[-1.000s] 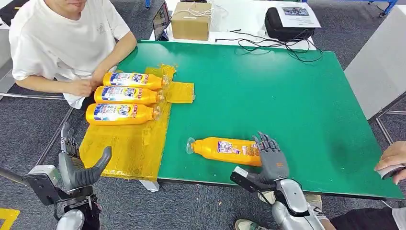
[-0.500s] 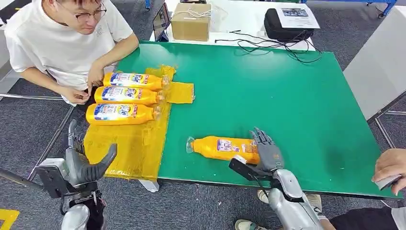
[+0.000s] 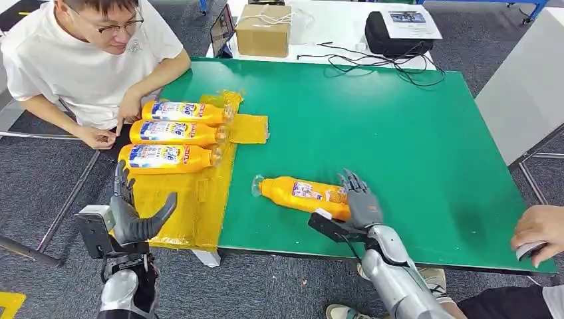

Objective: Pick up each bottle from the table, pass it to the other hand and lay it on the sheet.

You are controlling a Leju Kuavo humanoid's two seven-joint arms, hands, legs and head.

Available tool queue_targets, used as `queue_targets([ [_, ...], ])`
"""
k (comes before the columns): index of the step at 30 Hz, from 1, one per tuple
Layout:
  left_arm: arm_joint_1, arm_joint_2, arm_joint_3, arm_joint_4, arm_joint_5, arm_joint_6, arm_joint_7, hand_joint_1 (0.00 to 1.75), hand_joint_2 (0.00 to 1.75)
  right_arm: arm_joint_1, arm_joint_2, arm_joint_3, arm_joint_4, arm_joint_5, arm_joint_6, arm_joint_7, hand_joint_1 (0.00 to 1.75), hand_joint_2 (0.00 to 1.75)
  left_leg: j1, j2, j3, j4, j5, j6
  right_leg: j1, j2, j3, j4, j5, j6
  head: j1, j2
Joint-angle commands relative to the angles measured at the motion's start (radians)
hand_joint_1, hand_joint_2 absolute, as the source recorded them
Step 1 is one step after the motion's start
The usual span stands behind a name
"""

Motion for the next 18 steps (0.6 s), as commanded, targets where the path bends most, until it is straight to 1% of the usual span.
queue_targets([
  [1,-0.042,0.035,-0.019,0.079,0.003,0.007,0.029,0.0,1.75,-0.102,0.012,0.063,0.187,-0.002,0.123,0.046,0.49,1.75,0.001,-0.001,0.002,0.0,-0.001,-0.002,0.001,0.001,0.002,0.0,-0.001,-0.002,0.0,0.0],
  [2,-0.038,0.036,-0.014,0.088,0.005,0.01,0.021,0.0,1.75,-0.087,0.009,0.068,0.2,-0.005,0.118,0.042,1.66,1.75,0.0,-0.002,0.003,-0.001,0.0,-0.001,0.0,0.0,0.003,-0.001,-0.001,-0.001,0.0,0.0],
  [3,-0.041,0.038,-0.011,0.101,0.009,0.01,0.014,0.0,1.75,-0.09,0.011,0.057,0.215,-0.028,0.14,0.03,1.73,1.75,0.001,-0.002,0.004,-0.001,-0.001,-0.002,0.001,0.001,0.005,-0.001,-0.001,-0.002,0.0,0.0],
  [4,-0.044,0.04,-0.01,0.105,0.01,0.009,0.013,0.0,1.75,-0.09,0.01,0.054,0.22,-0.035,0.146,0.026,1.75,1.75,0.001,-0.002,0.004,-0.001,-0.001,-0.002,0.001,0.001,0.005,-0.002,-0.001,-0.002,0.0,0.0],
  [6,-0.05,0.041,-0.011,0.114,0.012,0.007,0.011,0.0,1.75,-0.098,0.015,0.032,0.232,-0.072,0.183,0.019,1.75,1.75,0.001,-0.002,0.005,-0.001,-0.001,-0.002,0.001,0.001,0.005,-0.002,-0.001,-0.002,0.0,0.0],
  [9,-0.052,0.04,-0.014,0.116,0.012,0.006,0.012,0.0,1.75,-0.114,0.017,0.044,0.239,-0.067,0.207,0.035,1.75,1.75,0.001,-0.002,0.004,-0.001,0.0,-0.001,0.001,0.0,0.004,-0.001,0.0,-0.002,0.0,0.0],
  [17,-0.051,0.04,-0.014,0.114,0.012,0.006,0.012,0.0,1.75,-0.116,0.018,0.045,0.24,-0.068,0.213,0.037,1.75,1.75,0.001,-0.003,0.008,-0.002,0.0,-0.002,0.001,0.001,0.008,-0.002,0.0,-0.002,0.0,0.0],
  [18,-0.051,0.041,-0.016,0.113,0.012,0.006,0.012,0.0,1.75,-0.123,0.017,0.055,0.25,-0.063,0.239,0.047,1.75,1.75,0.001,-0.002,0.008,-0.001,0.0,-0.002,0.001,0.001,0.008,-0.002,0.0,-0.001,0.0,0.0],
])
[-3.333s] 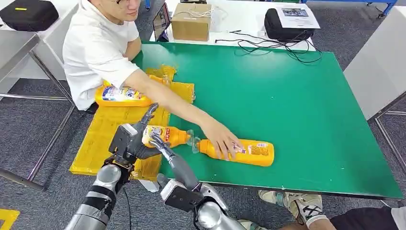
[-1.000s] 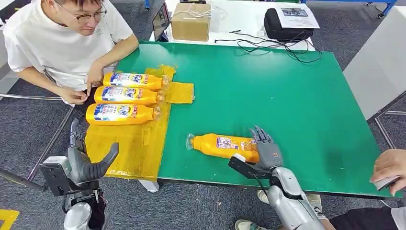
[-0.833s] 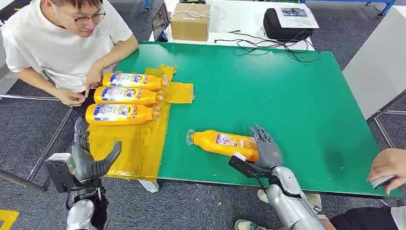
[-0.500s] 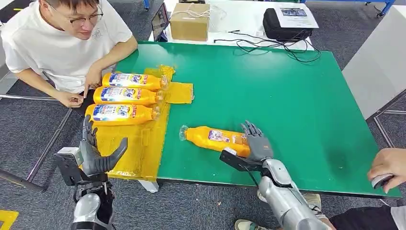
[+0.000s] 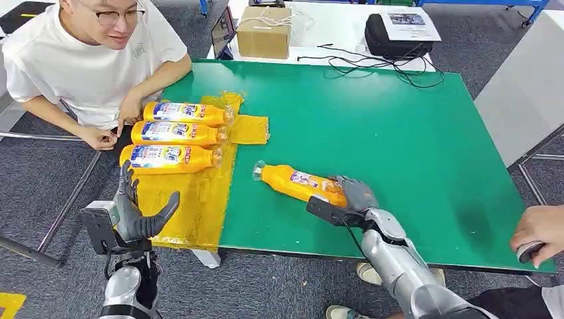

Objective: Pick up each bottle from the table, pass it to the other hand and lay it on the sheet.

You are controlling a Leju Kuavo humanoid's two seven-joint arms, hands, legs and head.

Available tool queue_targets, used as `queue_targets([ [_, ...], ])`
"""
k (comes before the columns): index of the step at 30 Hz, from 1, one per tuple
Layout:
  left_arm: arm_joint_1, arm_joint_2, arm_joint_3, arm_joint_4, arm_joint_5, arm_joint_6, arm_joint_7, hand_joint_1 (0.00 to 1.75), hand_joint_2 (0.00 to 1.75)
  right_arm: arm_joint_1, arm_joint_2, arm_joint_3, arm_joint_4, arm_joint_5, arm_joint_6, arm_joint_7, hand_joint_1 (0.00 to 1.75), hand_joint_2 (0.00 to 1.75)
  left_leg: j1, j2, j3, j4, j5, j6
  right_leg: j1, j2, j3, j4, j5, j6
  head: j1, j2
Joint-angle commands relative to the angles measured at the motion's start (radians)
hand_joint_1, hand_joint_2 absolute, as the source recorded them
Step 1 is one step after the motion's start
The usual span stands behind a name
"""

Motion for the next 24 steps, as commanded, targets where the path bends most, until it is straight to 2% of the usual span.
queue_targets([
  [1,-0.032,0.029,-0.013,0.054,0.019,-0.014,-0.029,0.0,1.75,-0.017,0.002,0.046,0.12,0.016,0.047,0.041,1.75,1.75,0.002,-0.002,0.003,-0.002,-0.001,-0.002,0.002,0.0,0.004,-0.002,-0.001,-0.002,0.0,0.0],
  [3,-0.044,0.028,-0.011,0.039,0.02,-0.016,-0.013,0.0,1.75,-0.062,-0.008,0.06,0.125,0.007,0.121,0.05,1.75,1.75,0.002,-0.002,0.002,0.0,-0.001,-0.002,0.001,0.001,0.003,-0.001,-0.001,-0.002,0.0,0.0],
  [8,-0.046,0.03,-0.011,0.047,0.022,-0.018,-0.011,0.0,1.75,-0.049,-0.011,0.029,0.12,-0.065,0.175,0.016,1.75,1.75,0.002,0.0,0.003,0.0,0.0,-0.002,0.002,0.002,0.003,-0.001,0.0,-0.002,0.0,0.0],
  [11,-0.063,0.039,-0.026,0.085,0.026,-0.031,-0.014,0.0,1.75,0.007,0.009,-0.057,0.086,-0.24,0.284,-0.183,1.75,1.75,0.003,-0.003,0.003,-0.001,0.001,-0.002,0.002,-0.001,0.004,-0.002,0.0,-0.003,0.0,0.0],
  [13,-0.047,0.036,-0.03,0.094,0.039,-0.041,0.019,0.0,1.75,0.08,0.061,-0.091,0.002,-0.337,0.254,-0.274,1.75,1.75,0.002,-0.001,0.005,-0.002,0.0,-0.002,0.002,0.0,0.005,-0.002,0.0,-0.003,0.0,0.0],
  [14,-0.016,0.031,-0.035,0.093,0.067,-0.065,0.027,0.0,1.75,0.149,0.1,-0.099,-0.079,-0.383,0.213,-0.31,1.75,1.75,0.003,-0.001,0.007,-0.003,0.0,-0.002,0.002,0.001,0.007,-0.004,0.0,-0.003,0.0,0.0],
  [15,-0.004,0.029,-0.04,0.099,0.082,-0.077,0.023,0.0,1.75,0.178,0.117,-0.084,-0.122,-0.404,0.195,-0.321,1.75,1.75,0.004,-0.003,0.007,-0.004,-0.001,-0.004,0.004,0.001,0.008,-0.005,-0.001,-0.005,0.0,0.0],
  [17,0.022,0.025,-0.069,0.113,0.167,-0.187,0.052,0.0,1.75,0.234,0.149,-0.083,-0.243,-0.526,0.2,-0.366,1.75,1.75,0.004,0.005,0.011,-0.005,-0.002,-0.004,0.003,0.008,0.009,-0.006,0.0,-0.005,0.001,0.0],
  [21,0.037,0.019,-0.098,0.114,0.194,-0.218,0.047,0.0,1.75,0.249,0.141,-0.049,-0.316,-0.582,0.218,-0.335,1.75,1.75,0.004,0.003,0.006,-0.001,-0.005,-0.005,0.004,0.005,0.005,-0.001,-0.002,-0.006,0.0,0.0],
  [24,0.065,0.009,-0.157,0.098,0.249,-0.307,0.048,0.0,1.75,0.288,0.168,-0.062,-0.426,-0.671,0.189,-0.473,1.75,1.75,0.004,0.001,-0.003,0.0,-0.004,-0.005,0.003,0.003,-0.004,0.001,-0.001,-0.005,0.0,0.0],
])
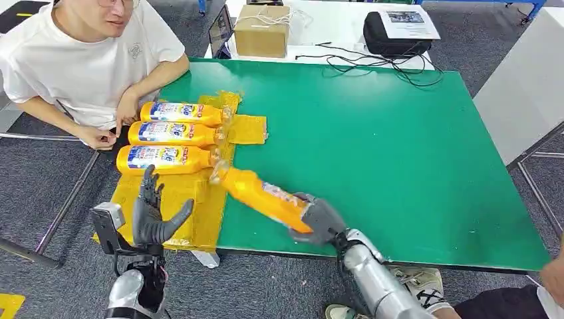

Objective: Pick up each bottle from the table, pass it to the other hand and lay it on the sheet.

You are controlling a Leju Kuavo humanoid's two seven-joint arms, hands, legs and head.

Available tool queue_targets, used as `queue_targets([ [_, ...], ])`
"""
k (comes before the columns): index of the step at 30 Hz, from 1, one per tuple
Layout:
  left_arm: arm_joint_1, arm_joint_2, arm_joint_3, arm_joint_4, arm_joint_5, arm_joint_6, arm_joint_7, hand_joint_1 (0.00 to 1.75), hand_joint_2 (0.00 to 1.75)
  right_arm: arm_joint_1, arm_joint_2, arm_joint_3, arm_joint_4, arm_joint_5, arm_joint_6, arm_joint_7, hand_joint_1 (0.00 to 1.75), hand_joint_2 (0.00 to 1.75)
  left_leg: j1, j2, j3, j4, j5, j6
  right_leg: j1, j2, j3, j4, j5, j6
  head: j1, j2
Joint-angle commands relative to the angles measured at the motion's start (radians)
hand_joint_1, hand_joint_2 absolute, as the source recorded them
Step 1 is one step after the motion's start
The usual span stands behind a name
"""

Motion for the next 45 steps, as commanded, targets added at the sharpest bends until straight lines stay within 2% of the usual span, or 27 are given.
queue_targets([
  [1,0.049,-0.004,-0.135,0.045,0.13,-0.157,0.054,0.0,1.75,0.128,0.071,-0.012,-0.336,-0.168,-0.042,-0.125,1.75,1.75,0.001,-0.003,0.002,0.0,-0.002,-0.002,0.0,0.0,0.003,0.0,-0.003,-0.002,0.0,0.0],
  [2,0.071,-0.002,-0.191,0.021,0.165,-0.187,0.059,0.0,1.75,0.163,0.091,-0.007,-0.448,-0.222,-0.075,-0.125,1.75,1.75,0.001,-0.002,0.0,0.0,-0.002,-0.001,0.0,0.001,0.0,0.0,-0.002,-0.001,0.0,0.0],
  [6,0.11,0.02,-0.32,-0.062,0.161,-0.17,-0.029,0.0,1.75,0.148,0.076,0.079,-0.422,-0.19,-0.097,-0.125,1.75,1.75,-0.001,-0.001,-0.003,0.001,-0.002,-0.001,-0.001,0.002,-0.002,0.002,-0.002,-0.001,0.0,0.0],
  [12,0.079,0.033,-0.355,-0.094,0.174,-0.196,-0.049,0.0,1.75,0.092,0.061,0.188,-0.387,-0.195,-0.176,-0.125,1.75,1.75,0.0,-0.002,-0.004,0.001,-0.002,-0.001,0.0,0.001,-0.002,0.001,-0.003,0.0,0.0,0.0],
  [18,0.063,0.064,-0.406,-0.099,0.167,-0.324,-0.085,0.0,1.75,0.053,0.068,0.273,-0.334,-0.17,-0.153,-0.125,1.75,1.75,0.0,-0.001,-0.003,0.0,-0.001,-0.001,0.0,0.002,-0.002,0.0,-0.002,0.001,0.0,0.0],
  [22,0.065,0.046,-0.384,-0.101,0.155,-0.336,-0.097,0.0,1.75,0.052,0.099,0.354,-0.222,-0.112,-0.106,-0.125,1.75,1.75,0.001,-0.001,0.0,0.0,-0.002,-0.001,0.0,0.003,0.001,0.0,-0.003,0.0,0.0,0.0],
  [24,0.06,0.042,-0.372,-0.097,0.15,-0.331,-0.094,0.0,1.75,0.071,0.106,0.383,-0.214,-0.087,-0.119,-0.125,1.75,1.75,0.001,0.0,0.0,-0.001,-0.002,-0.001,0.0,0.004,0.001,-0.001,-0.003,0.0,0.0,0.0],
  [28,0.059,0.04,-0.368,-0.093,0.15,-0.332,-0.094,0.0,1.75,0.073,0.104,0.386,-0.214,-0.089,-0.122,-0.125,1.75,1.75,0.0,-0.004,-0.003,-0.001,0.0,-0.001,0.0,-0.001,-0.002,-0.001,-0.002,0.001,0.0,0.0],
  [36,0.058,0.035,-0.361,-0.09,0.149,-0.332,-0.093,0.0,1.75,0.078,0.103,0.405,-0.214,-0.07,-0.122,-0.125,1.75,1.75,0.001,-0.004,-0.001,0.0,-0.002,-0.002,0.0,0.0,0.001,-0.001,-0.004,0.0,0.0,0.0],
  [39,0.056,0.011,-0.324,-0.06,0.236,-0.34,-0.024,0.0,1.75,0.12,0.107,0.474,-0.24,-0.047,-0.102,-0.125,1.75,1.75,0.0,-0.004,-0.003,-0.001,-0.001,-0.001,-0.001,-0.001,-0.001,-0.001,-0.003,0.001,0.0,0.0],
  [41,0.053,-0.003,-0.294,-0.058,0.262,-0.316,-0.022,0.0,1.75,0.161,0.126,0.513,-0.242,-0.028,-0.133,-0.125,1.75,1.75,0.001,-0.004,-0.001,-0.001,-0.002,-0.001,0.0,0.0,0.001,-0.001,-0.003,0.0,0.0,0.0],
  [45,0.026,-0.013,-0.259,-0.048,0.251,-0.255,-0.007,0.0,1.75,0.173,0.138,0.609,-0.218,0.004,-0.125,-0.125,1.75,1.75,0.001,-0.004,-0.001,-0.001,-0.002,-0.002,0.001,0.0,0.0,-0.001,-0.004,0.0,0.0,0.0],
])
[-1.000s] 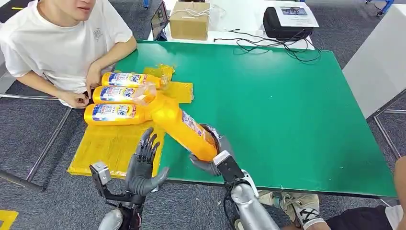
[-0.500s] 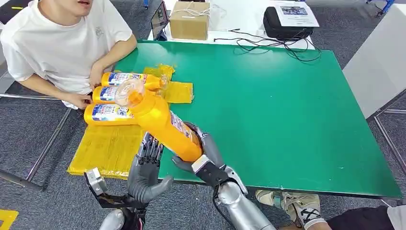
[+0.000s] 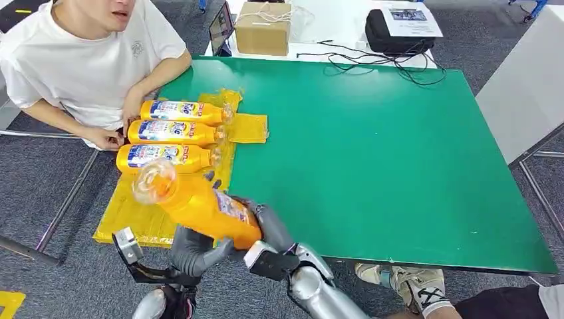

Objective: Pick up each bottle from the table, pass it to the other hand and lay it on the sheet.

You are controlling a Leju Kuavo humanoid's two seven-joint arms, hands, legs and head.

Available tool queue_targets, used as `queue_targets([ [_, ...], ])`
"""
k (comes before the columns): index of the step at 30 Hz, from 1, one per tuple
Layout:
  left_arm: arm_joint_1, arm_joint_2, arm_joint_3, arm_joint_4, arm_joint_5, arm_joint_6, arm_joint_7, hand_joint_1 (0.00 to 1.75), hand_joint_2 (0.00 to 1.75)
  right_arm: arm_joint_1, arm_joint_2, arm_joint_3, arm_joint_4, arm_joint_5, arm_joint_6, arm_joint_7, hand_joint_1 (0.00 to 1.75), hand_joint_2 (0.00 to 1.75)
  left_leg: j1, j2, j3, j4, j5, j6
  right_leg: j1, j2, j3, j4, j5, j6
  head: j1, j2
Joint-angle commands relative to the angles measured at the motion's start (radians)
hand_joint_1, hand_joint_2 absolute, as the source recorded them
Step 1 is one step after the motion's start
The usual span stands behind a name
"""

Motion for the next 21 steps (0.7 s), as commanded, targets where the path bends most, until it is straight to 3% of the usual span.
queue_targets([
  [1,-0.09,-0.031,0.045,0.069,-0.019,0.084,0.018,0.0,1.75,0.049,0.027,0.268,0.071,0.049,0.004,0.001,1.75,1.75,0.001,-0.003,0.004,-0.001,-0.001,-0.001,0.001,-0.001,0.005,-0.001,-0.002,-0.002,0.0,0.0],
  [17,-0.105,-0.019,0.109,0.037,0.064,0.012,0.031,0.03,1.75,0.032,0.013,0.33,0.116,0.032,-0.032,0.001,1.75,1.75,0.002,-0.005,0.005,0.0,-0.002,-0.002,0.002,-0.003,0.006,-0.001,-0.003,-0.002,0.0,0.0],
  [18,-0.1,-0.014,0.102,0.032,0.054,0.008,0.032,1.64,1.75,0.044,0.02,0.325,0.129,0.039,-0.037,0.001,1.75,1.75,0.002,-0.004,0.004,-0.001,-0.001,-0.002,0.001,-0.003,0.005,-0.001,-0.002,-0.002,0.0,0.0],
  [19,-0.096,-0.014,0.101,0.029,0.049,0.003,0.03,1.75,1.75,0.047,0.022,0.323,0.134,0.048,-0.046,0.011,1.75,1.75,0.001,-0.003,0.003,-0.001,0.0,-0.001,0.001,-0.003,0.004,-0.001,-0.001,-0.002,0.0,0.0],
  [21,-0.083,-0.003,0.098,0.019,0.035,-0.016,0.023,1.75,1.75,0.045,0.024,0.305,0.15,0.074,-0.082,0.06,1.75,1.75,0.002,-0.004,0.004,-0.001,-0.001,-0.001,0.001,-0.003,0.005,-0.001,-0.002,-0.002,0.0,0.0],
])
